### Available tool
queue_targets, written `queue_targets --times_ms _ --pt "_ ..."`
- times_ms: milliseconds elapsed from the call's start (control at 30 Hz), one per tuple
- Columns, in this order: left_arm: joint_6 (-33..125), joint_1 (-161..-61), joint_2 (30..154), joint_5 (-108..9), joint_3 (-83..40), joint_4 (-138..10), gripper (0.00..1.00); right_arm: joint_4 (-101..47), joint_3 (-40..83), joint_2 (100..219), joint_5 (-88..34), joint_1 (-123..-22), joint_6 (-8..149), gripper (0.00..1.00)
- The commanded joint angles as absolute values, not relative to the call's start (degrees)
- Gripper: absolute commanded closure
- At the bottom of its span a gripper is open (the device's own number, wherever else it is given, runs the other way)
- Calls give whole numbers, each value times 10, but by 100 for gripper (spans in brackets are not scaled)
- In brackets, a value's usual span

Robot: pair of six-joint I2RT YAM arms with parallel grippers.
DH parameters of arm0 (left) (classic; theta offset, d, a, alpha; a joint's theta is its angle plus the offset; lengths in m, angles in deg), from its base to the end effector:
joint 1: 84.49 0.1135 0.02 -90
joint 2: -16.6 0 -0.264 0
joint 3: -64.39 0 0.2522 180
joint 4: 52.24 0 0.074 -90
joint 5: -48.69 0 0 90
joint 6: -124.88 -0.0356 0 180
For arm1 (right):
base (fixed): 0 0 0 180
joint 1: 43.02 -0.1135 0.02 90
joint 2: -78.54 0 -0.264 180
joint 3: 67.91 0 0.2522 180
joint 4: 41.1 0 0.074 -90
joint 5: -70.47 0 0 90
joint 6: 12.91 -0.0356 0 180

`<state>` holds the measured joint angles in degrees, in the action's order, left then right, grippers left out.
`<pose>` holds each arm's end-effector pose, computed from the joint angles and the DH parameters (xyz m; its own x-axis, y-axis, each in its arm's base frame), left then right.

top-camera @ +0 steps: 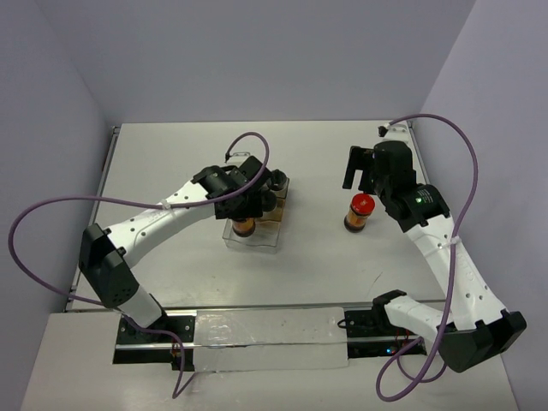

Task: Organize the condiment bottles

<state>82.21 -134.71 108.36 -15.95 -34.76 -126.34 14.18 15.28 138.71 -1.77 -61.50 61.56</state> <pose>0.2166 -0.2363 0.3123 -0.8293 -0.0424 -0.5572 -0.0349 0.9991 -0.0241 0.2046 0.0569 0.3836 -0.5031 0.1007 -0.8584 0.0804 0.9943 0.0695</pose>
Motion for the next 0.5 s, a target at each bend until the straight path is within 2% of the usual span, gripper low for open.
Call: queue_targets --times_ms 0,467 --pt "815 -1339 1082 -134 -335 -1196 90 127 172 1389 -13 -612 616 0" --pt "839 -1339 1101 -124 -280 -1162 90 122 159 1384 -13 -613 616 0"
